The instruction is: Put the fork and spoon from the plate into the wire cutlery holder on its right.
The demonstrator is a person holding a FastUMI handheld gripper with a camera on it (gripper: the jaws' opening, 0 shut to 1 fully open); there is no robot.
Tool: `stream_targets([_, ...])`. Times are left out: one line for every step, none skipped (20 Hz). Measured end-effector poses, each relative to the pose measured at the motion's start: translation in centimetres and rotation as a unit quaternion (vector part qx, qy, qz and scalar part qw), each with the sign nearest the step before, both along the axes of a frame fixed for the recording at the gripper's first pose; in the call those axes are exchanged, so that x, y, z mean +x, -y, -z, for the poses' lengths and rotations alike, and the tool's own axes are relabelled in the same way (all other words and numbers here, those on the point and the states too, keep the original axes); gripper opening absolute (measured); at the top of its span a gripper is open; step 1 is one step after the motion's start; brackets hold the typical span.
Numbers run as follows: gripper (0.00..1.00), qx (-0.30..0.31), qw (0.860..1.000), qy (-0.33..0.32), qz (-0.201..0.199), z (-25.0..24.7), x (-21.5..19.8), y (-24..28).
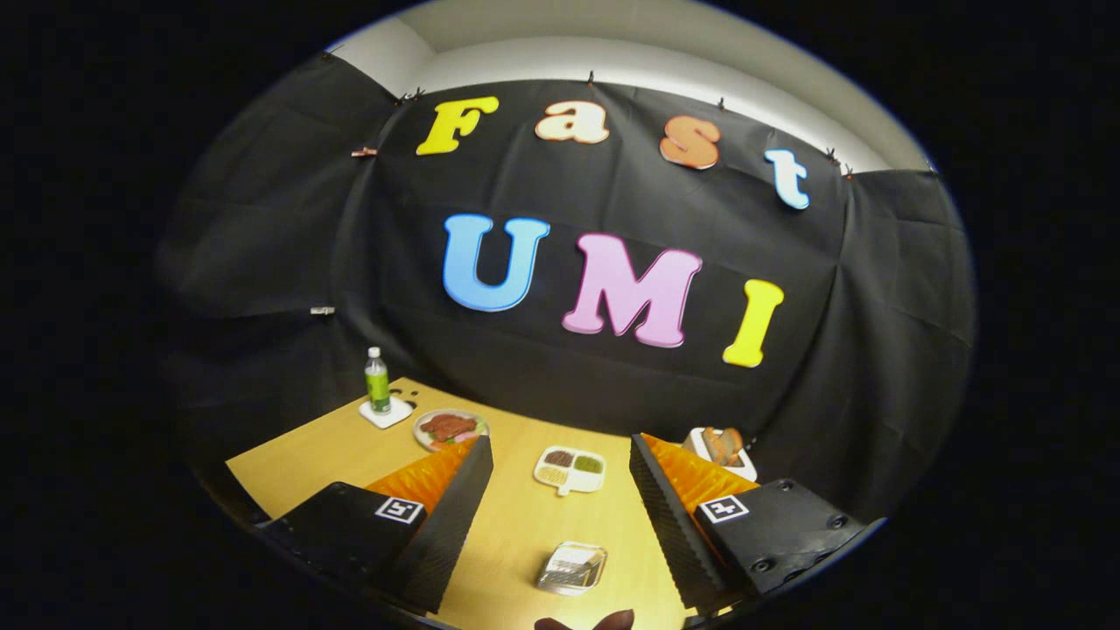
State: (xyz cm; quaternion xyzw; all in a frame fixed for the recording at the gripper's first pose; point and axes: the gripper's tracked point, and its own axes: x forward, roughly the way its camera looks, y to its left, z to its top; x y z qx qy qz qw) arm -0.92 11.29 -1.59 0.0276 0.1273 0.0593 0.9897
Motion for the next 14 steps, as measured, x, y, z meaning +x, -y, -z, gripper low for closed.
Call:
stream_targets([0.98,0.006,1.0,-0.018,-0.014,0.6,-0.1,-1.9])
stream_targets([0.98,0.013,0.999,-0.038,-0.025,1.4,-0.2,-3.6])
stream_targets([0.98,0.02,0.997,-0.061,-0.036,2.6,-0.3,-5.4])
stream_targets([0.98,0.029,0.995,-0.087,-0.047,4.0,-0.5,-7.2])
stream_targets([0.97,0.038,0.991,-0.117,-0.057,5.5,-0.7,-9.0])
stream_targets([0.97,0.049,0.986,-0.146,-0.066,7.1,-1.0,-10.7])
stream_targets([0.97,0.058,0.98,-0.174,-0.074,8.6,-1.3,-12.3])
stream_targets([0.96,0.065,0.974,-0.202,-0.079,10.2,-1.3,-13.6])
stream_targets([0.96,0.07,0.967,-0.231,-0.083,11.9,-1.3,-14.9])
stream_targets([0.95,0.074,0.959,-0.259,-0.087,13.6,-1.4,-16.0])
stream_targets([0.94,0.078,0.951,-0.286,-0.09,15.3,-1.4,-16.9])
stream_targets([0.92,0.082,0.943,-0.31,-0.091,17.0,-1.3,-17.8])
stream_targets([0.89,0.086,0.935,-0.332,-0.093,18.6,-1.2,-18.7])
stream_targets([0.82,0.087,0.928,-0.351,-0.093,20.1,-1.0,-19.3])
